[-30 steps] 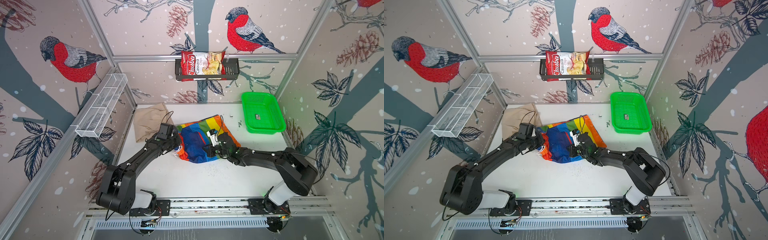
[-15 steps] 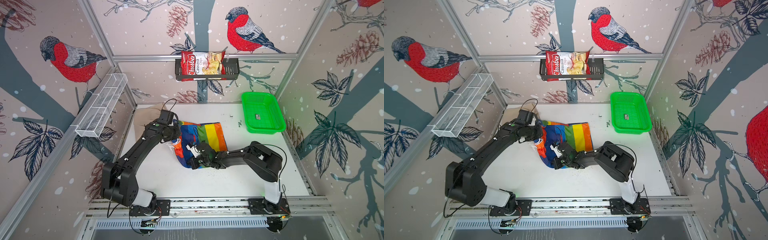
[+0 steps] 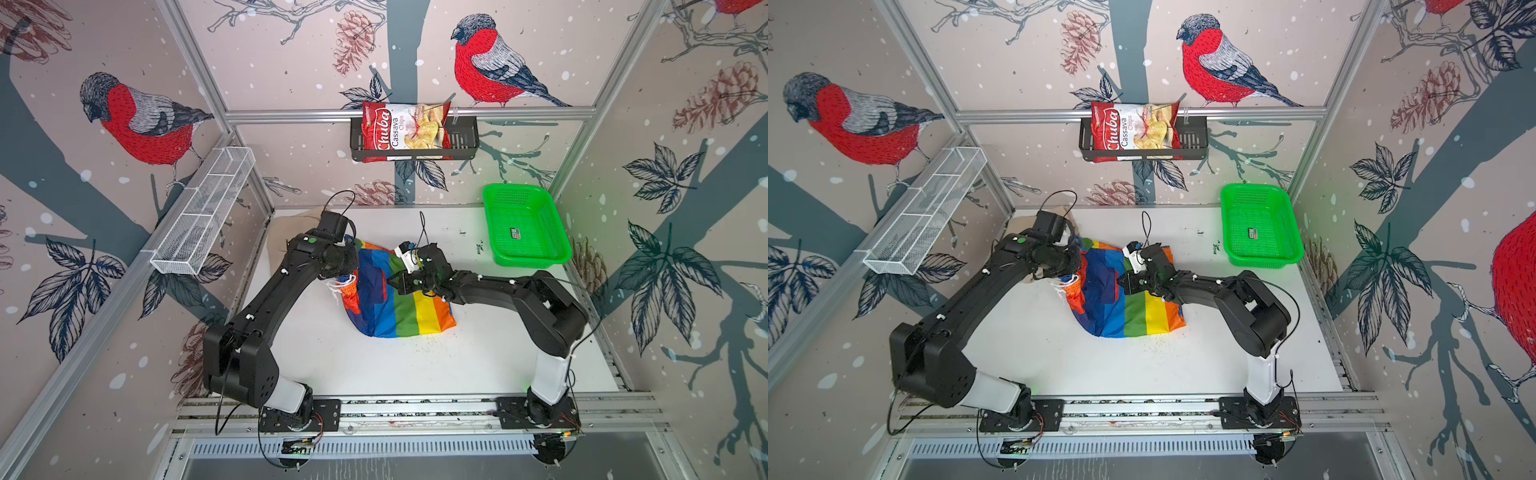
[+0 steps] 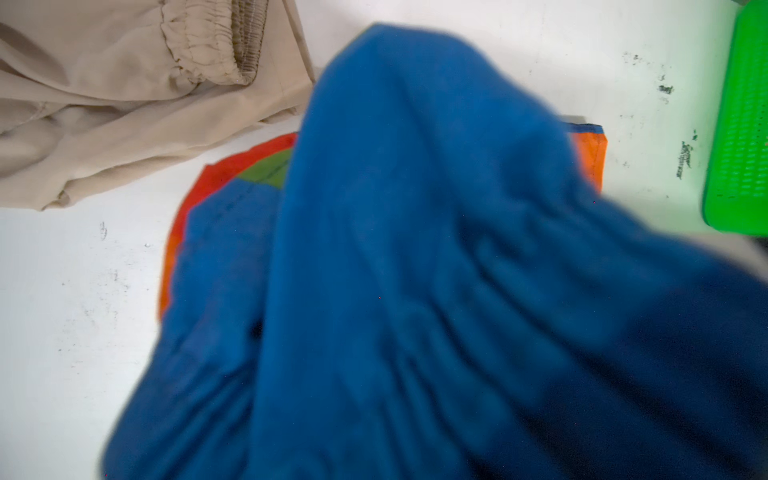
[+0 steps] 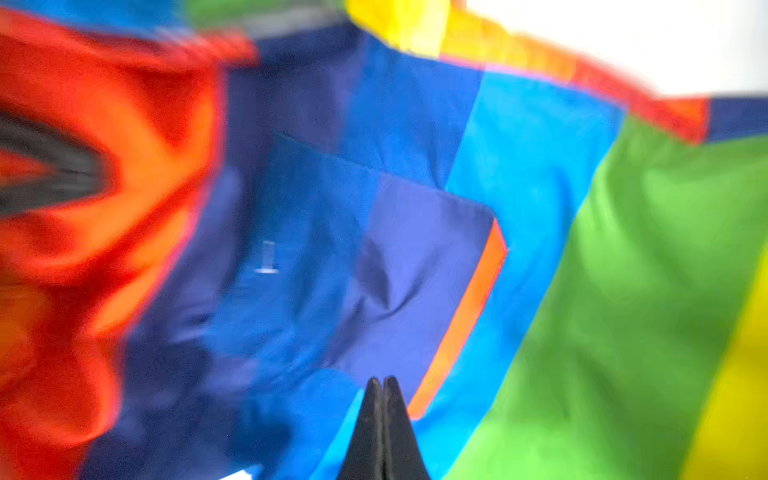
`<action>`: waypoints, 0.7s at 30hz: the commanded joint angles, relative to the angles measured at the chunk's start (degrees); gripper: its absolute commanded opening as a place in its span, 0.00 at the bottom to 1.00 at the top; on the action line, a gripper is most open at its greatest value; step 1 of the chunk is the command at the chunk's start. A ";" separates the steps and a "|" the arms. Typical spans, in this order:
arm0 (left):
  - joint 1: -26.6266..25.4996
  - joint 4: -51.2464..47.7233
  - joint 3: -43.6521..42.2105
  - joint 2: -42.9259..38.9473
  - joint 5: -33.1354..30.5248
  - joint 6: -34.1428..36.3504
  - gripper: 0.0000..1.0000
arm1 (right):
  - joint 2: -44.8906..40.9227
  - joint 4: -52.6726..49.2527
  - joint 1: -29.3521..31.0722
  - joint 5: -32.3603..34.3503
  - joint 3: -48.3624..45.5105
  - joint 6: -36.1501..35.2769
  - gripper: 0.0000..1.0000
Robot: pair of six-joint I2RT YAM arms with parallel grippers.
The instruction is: Fold and stack the shorts
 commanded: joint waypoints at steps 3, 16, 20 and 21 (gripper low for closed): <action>-1.19 -3.40 3.84 1.08 2.42 2.23 0.10 | 9.10 -1.04 0.74 -4.20 7.35 2.05 0.02; -4.28 -7.00 8.25 6.07 1.93 3.25 0.13 | 21.27 0.40 4.99 -7.99 21.60 6.59 0.05; -4.28 -6.72 8.05 7.26 2.04 3.24 0.13 | 13.50 2.40 2.61 -7.65 13.79 6.21 0.05; -4.28 -6.70 8.11 7.53 1.99 3.23 0.13 | 10.54 2.53 1.75 -6.94 10.86 6.11 0.06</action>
